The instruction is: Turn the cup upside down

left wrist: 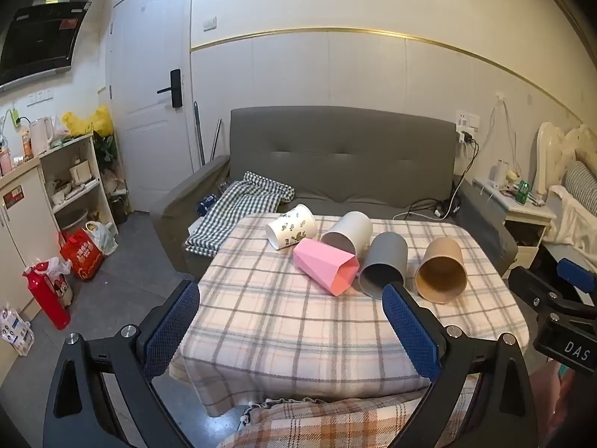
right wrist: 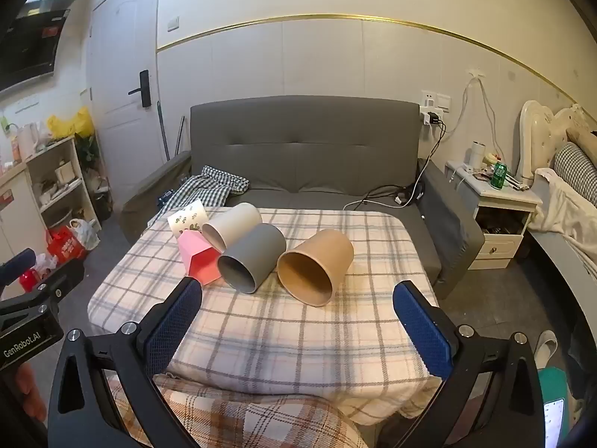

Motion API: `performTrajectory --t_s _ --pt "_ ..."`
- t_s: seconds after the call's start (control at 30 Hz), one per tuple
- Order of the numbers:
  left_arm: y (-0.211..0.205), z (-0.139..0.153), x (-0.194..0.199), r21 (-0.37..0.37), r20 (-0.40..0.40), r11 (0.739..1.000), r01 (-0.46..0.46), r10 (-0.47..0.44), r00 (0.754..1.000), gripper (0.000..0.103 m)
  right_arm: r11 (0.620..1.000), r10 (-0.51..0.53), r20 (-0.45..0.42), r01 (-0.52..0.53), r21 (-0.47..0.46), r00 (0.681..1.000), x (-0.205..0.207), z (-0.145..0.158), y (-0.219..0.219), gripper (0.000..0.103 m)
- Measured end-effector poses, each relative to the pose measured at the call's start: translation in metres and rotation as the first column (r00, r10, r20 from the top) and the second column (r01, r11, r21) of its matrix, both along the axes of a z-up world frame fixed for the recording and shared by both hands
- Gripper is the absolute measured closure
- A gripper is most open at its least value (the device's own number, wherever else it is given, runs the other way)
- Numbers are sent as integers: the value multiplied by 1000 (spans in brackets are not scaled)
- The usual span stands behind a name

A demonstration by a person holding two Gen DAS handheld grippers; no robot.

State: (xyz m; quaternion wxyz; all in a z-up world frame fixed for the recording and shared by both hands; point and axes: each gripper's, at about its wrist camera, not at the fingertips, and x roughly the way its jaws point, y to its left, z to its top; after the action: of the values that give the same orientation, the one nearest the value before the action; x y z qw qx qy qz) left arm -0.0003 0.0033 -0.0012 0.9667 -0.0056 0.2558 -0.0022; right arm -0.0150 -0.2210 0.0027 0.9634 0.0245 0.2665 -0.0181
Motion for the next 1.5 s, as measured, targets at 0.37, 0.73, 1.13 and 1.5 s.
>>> performTrajectory --t_s 0.37,0.73,1.13,1.5 --pt "-3 0 1 30 3 1000 -3 3 1000 2 1000 -2 -7 2 0 1000 0 -2 1 0" --pt "-3 -1 1 30 3 1000 -1 1 1000 2 1000 -3 -14 3 8 1000 1 -2 -2 0" --pt "-5 -5 2 26 -2 1000 -3 3 1000 2 1000 -3 -19 3 11 1000 0 -3 0 0" --pt "-5 -6 2 26 -2 1000 -2 2 1000 2 1000 -2 -26 2 14 1000 1 -11 1 0"
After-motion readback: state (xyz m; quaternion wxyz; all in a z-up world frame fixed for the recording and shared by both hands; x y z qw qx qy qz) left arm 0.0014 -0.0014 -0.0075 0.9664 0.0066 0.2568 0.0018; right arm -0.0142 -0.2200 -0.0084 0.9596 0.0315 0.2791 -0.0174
